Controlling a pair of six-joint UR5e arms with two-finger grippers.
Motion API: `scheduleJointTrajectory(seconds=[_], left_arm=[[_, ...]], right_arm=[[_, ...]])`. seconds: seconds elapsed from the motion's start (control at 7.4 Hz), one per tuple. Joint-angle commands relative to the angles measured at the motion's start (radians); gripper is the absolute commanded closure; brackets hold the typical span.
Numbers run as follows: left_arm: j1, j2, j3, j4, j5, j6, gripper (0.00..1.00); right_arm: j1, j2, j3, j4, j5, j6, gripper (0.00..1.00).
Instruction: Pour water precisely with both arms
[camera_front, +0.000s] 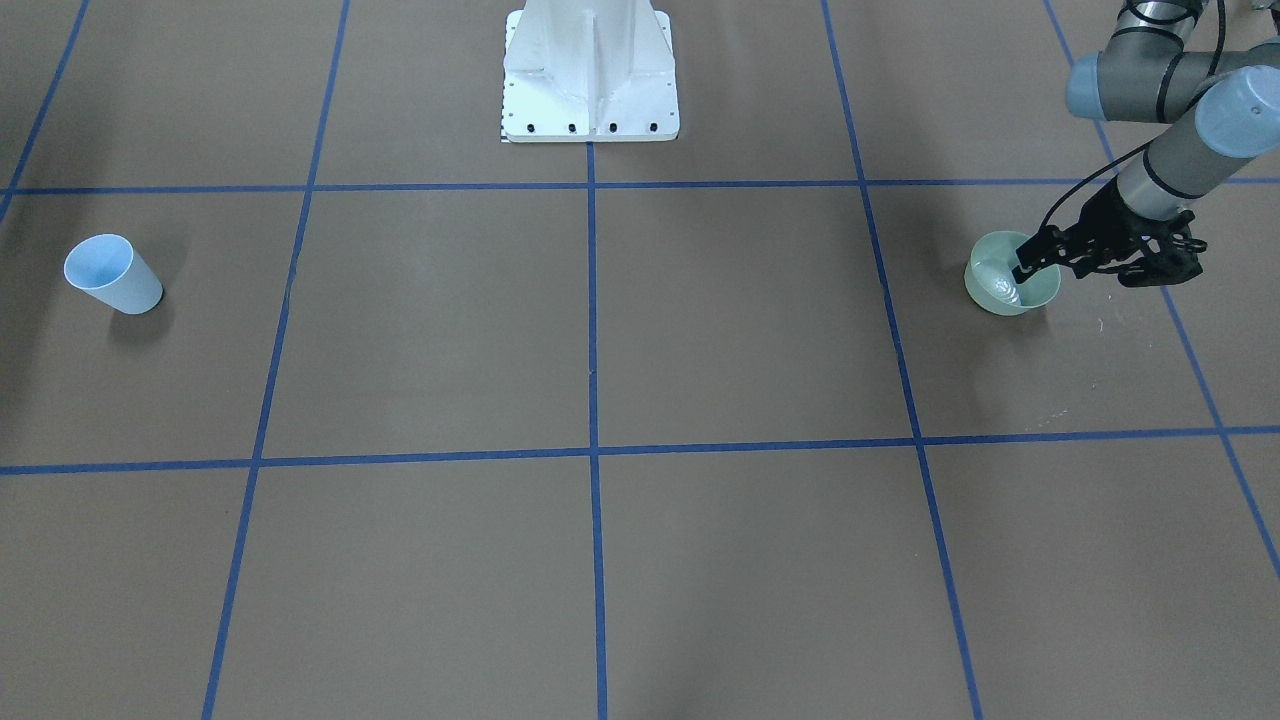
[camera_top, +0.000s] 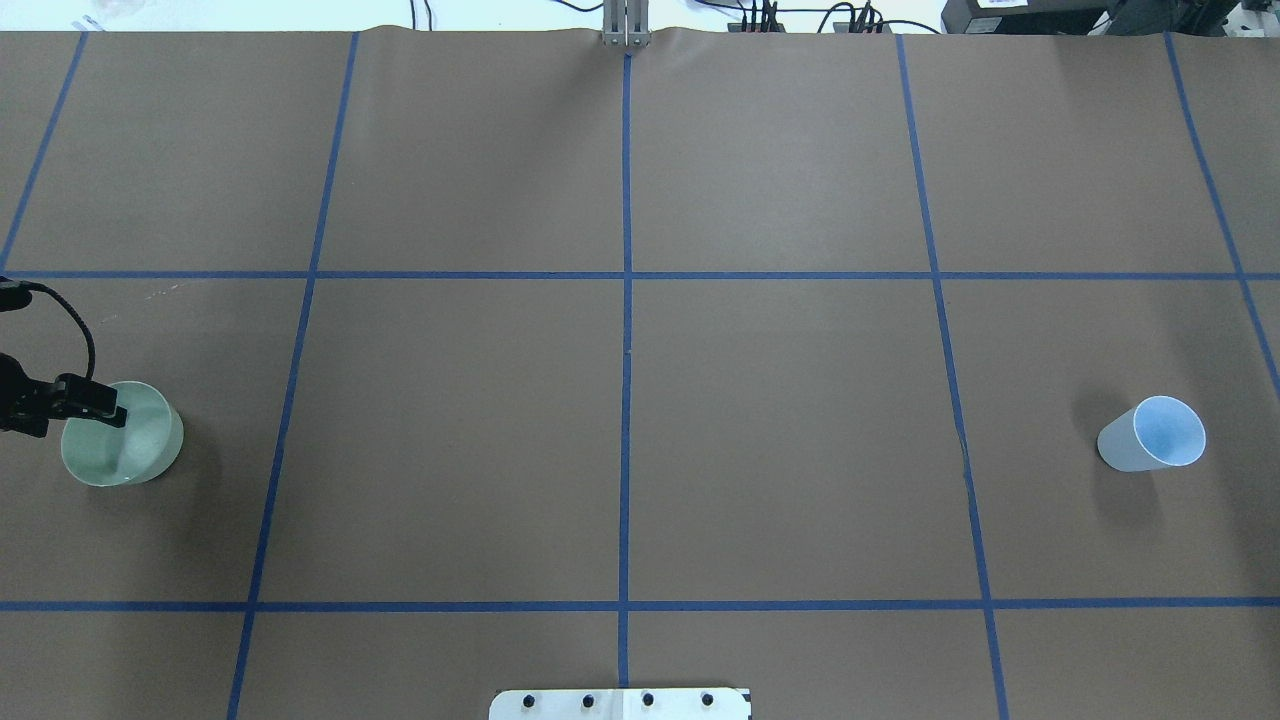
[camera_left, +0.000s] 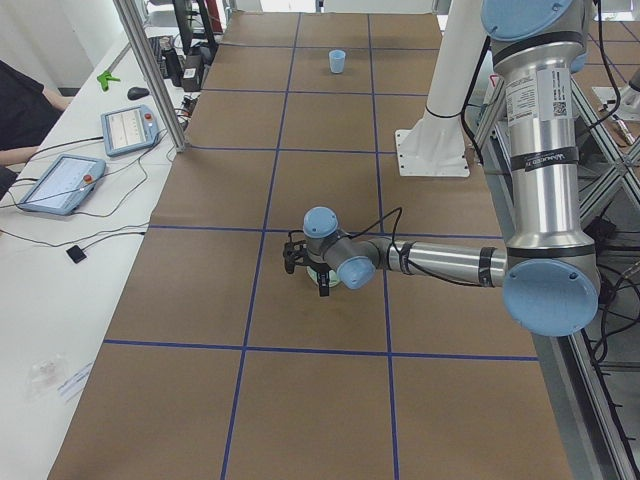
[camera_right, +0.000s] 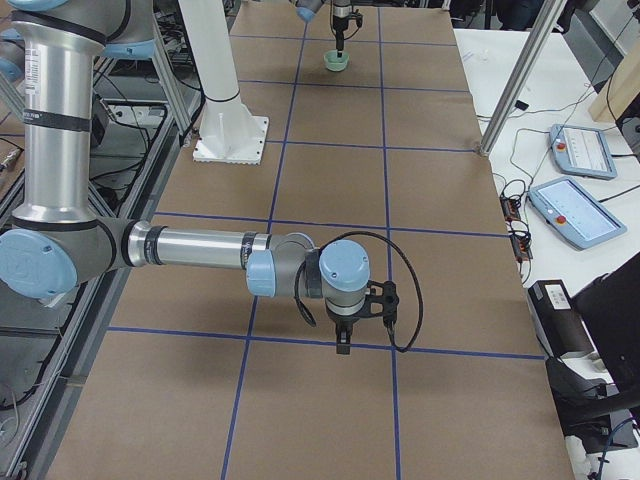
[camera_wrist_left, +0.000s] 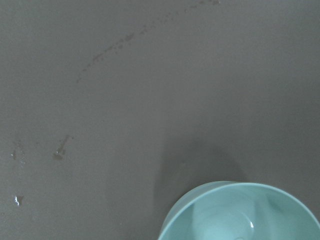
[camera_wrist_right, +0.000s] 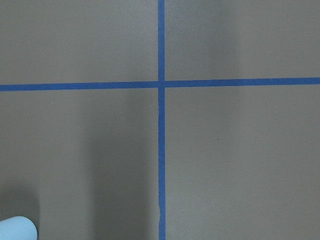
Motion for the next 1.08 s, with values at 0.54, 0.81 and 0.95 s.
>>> scheduleJointTrajectory(seconds=[0.54, 0.81, 0.95], left_arm=[[0.008, 0.008, 0.013, 0.0, -0.001, 0.012, 0.84], [0.007, 0.011, 0.005, 0.0, -0.01, 0.011, 1.0], [-0.001, 0.013, -0.01, 0.0, -0.016, 0.003, 1.0]], right_arm=[[0.0, 0.002, 0.004, 0.002, 0.0, 0.001, 0.01], [0.0, 0.003, 0.006, 0.002, 0.0, 0.001, 0.01], [0.0, 0.008, 0.004, 0.002, 0.0, 0.001, 0.01]])
